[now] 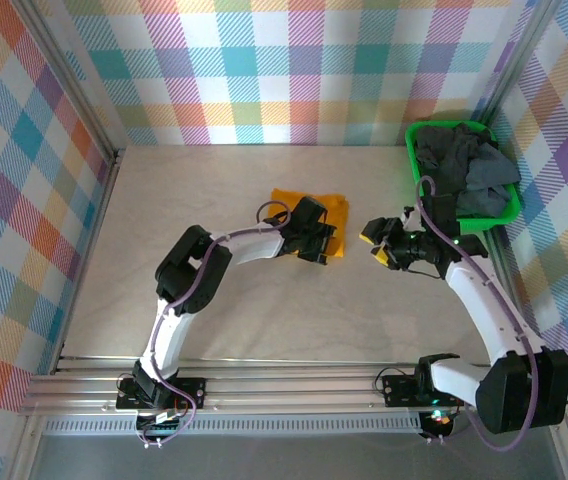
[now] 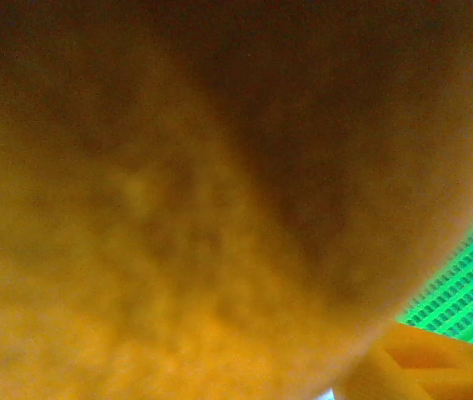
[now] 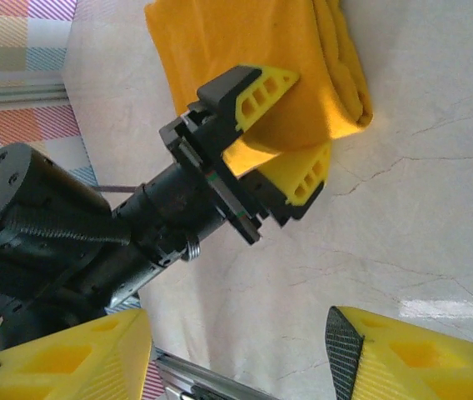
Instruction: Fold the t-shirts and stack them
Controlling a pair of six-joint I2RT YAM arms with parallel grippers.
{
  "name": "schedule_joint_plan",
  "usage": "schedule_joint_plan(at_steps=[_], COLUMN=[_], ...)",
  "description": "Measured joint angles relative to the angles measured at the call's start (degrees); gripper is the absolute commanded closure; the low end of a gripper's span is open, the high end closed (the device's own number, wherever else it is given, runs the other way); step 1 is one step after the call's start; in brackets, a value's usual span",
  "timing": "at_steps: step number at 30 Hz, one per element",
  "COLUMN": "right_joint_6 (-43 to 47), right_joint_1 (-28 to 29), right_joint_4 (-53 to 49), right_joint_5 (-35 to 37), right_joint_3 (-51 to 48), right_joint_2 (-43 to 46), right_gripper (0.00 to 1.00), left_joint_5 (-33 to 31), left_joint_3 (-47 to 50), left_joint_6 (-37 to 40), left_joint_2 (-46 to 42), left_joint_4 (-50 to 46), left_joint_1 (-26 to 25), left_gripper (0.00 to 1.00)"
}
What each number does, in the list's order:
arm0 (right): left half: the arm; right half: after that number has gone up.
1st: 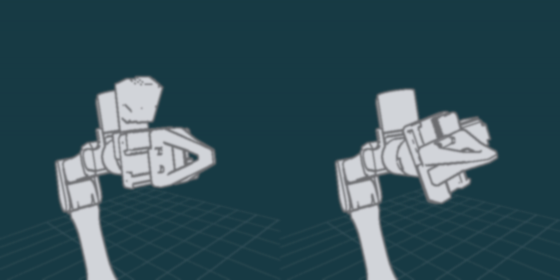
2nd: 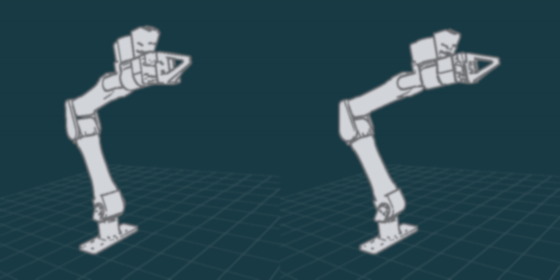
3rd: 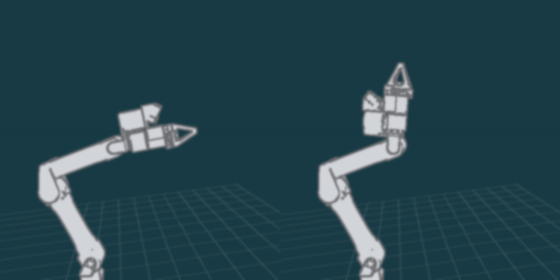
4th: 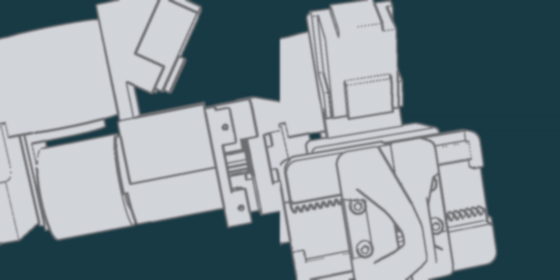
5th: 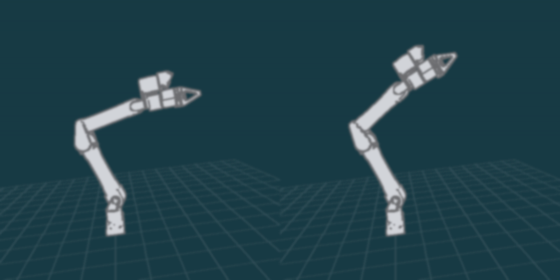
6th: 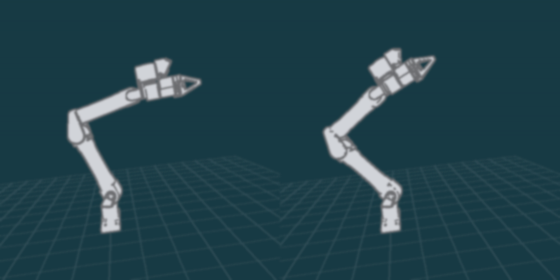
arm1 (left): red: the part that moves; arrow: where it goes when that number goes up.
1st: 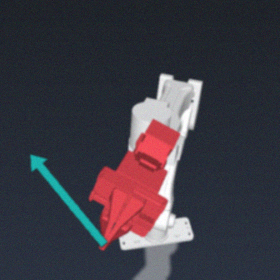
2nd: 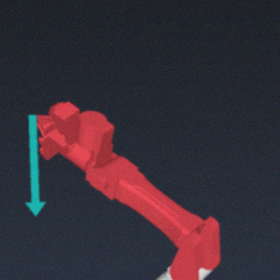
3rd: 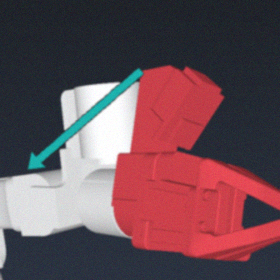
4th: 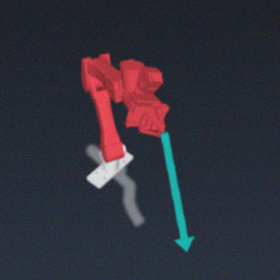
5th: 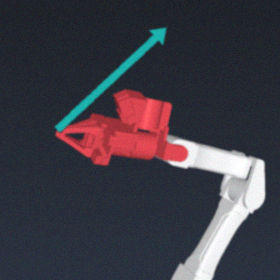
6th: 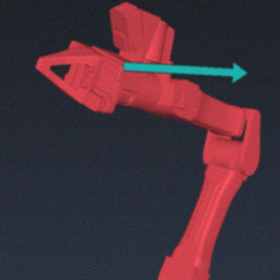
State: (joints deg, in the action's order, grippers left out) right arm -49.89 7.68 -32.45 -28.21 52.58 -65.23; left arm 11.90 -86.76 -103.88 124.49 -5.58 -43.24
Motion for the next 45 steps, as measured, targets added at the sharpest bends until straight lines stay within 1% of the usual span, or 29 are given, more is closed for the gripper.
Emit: schedule_joint_plan(at_steps=[1,2,3,4,5,6,10,12,15,18,21,23,27,29,31,32,33,34,35,37,38,39,43,45], right_joint_6=[0.0,0.0,0.0,0.0,0.0,0.0,0.0,0.0,-0.1,-0.2,-0.2,-0.2,0.1,0.9,1.6,1.8,2.0,2.3,2.4,2.6,2.7,2.6,2.4,2.1], right_joint_1=[-0.1,-0.3,-0.5,-0.6,-0.8,-0.9,-1.2,-1.3,-1.3,-1.3,-1.3,-1.3,-1.3,-1.3,-1.3,-1.3,-1.3,-1.3,-1.3,-1.3,-1.3,-1.3,-1.3,-1.3], right_joint_4=[-0.2,-0.5,-0.9,-1.1,-1.4,-1.7,-2.5,-2.7,-3.3,-3.2,-3.2,-2.9,-1.5,-0.4,0.5,1.0,1.5,2.2,3.0,4.3,5.2,6.3,9.9,11.4], right_joint_5=[-0.1,-0.2,-0.3,-0.4,-0.4,-0.4,-0.4,-0.4,-0.4,-0.4,-0.4,-1.0,-2.7,-3.8,-4.7,-5.2,-5.7,-6.1,-6.5,-7.1,-7.3,-7.4,-6.9,-6.3], right_joint_3=[0.0,0.0,-0.1,-0.1,-0.1,-0.1,-0.1,-0.1,0.2,0.5,0.5,0.5,1.2,1.9,2.4,2.7,3.0,3.1,3.1,3.2,3.2,3.2,3.6,4.6], right_joint_2=[0.2,0.4,0.7,0.9,1.2,1.3,1.4,1.4,1.3,1.3,1.2,0.7,-1.5,-2.4,-3.0,-3.1,-3.3,-3.4,-3.4,-3.4,-3.3,-3.2,-1.9,-1.4], right_gripper=[0.42,0.42,0.42,0.42,0.42,0.42,0.42,0.42,0.42,0.42,0.42,0.43,0.43,0.43,0.42,0.42,0.42,0.41,0.39,0.33,0.11,0.00,0.00,0.00], left_joint_5=[-0.1,-0.3,-0.7,-1.1,-1.6,-1.9,-2.2,-2.0,-1.5,-0.6,0.6,1.1,1.8,2.5,2.9,3.1,3.1,3.2,3.5,3.9,3.8,3.4,-0.5,-3.7], left_joint_3=[-0.6,-1.0,-1.0,-1.0,-1.0,-1.0,-0.8,0.0,1.9,3.0,2.8,1.4,-5.0,-9.0,-12.4,-13.5,-14.2,-14.4,-14.4,-14.1,-13.2,-11.6,-2.1,1.8], left_joint_6=[-0.2,-0.3,-0.5,-0.5,-0.7,-0.6,0.4,1.9,6.1,12.3,20.1,26.2,38.0,43.3,47.9,49.7,51.1,52.3,53.3,54.6,55.2,55.6,57.2,58.7], left_joint_2=[0.7,1.2,1.6,1.7,1.7,1.7,1.7,1.4,0.1,-0.6,-0.7,-0.3,3.0,5.3,7.2,7.8,8.2,8.2,8.2,7.6,6.6,5.1,-6.1,-14.3], left_joint_4=[0.0,-0.1,-0.2,-0.5,-0.7,-0.7,-0.4,0.2,0.4,0.4,-0.2,-2.0,-6.9,-9.2,-11.1,-11.8,-12.4,-12.9,-13.2,-11.8,-10.8,-10.4,-11.7,-12.6], left_joint_1=[0.0,0.0,0.0,0.1,0.4,0.7,2.9,5.9,12.5,21.0,29.9,35.3,43.4,46.2,47.9,48.4,48.7,48.9,48.9,48.9,48.5,48.2,46.2,44.5], left_gripper=[0.66,0.75,0.83,0.89,0.92,0.93,0.94,0.94,0.93,0.92,0.89,0.88,0.85,0.82,0.78,0.74,0.67,0.58,0.46,0.07,0.00,0.00,0.00,0.00])
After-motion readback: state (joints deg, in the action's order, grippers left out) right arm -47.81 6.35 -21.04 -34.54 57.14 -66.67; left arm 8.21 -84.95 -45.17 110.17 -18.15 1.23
